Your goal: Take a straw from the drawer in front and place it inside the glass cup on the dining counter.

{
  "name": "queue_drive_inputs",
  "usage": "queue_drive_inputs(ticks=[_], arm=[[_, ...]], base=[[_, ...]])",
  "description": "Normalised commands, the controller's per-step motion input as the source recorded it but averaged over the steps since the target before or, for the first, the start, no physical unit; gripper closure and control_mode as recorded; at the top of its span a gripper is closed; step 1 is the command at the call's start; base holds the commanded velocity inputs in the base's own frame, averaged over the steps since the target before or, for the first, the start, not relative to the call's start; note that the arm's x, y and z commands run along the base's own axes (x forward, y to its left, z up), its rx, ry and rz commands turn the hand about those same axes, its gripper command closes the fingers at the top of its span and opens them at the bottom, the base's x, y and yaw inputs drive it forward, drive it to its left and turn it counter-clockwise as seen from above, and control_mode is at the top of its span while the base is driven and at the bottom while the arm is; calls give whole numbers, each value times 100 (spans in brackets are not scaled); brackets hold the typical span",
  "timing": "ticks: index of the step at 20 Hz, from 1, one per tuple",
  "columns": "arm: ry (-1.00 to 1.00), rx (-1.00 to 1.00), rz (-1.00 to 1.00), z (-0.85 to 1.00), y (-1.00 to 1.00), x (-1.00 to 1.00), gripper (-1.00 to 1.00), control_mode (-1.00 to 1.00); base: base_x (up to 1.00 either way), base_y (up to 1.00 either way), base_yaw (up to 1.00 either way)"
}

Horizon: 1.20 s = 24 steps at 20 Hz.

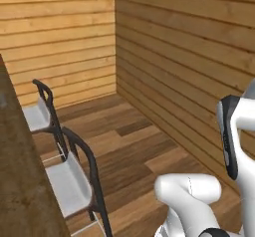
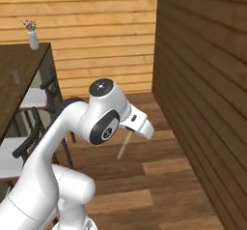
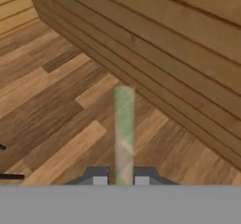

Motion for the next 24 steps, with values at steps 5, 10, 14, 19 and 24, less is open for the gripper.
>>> queue_drive_inputs(ticks=[5,10,14,19,24], arm=[[0,0,0,0,0,0,100,100],[0,0,0,0,0,0,100,100],[0,0,0,0,0,0,100,100],[0,0,0,0,0,0,100,100],[0,0,0,0,0,0,100,100]], base=[[52,-19,48],[52,-29,45],[52,-40,43],[56,-38,44],[72,-36,45]])
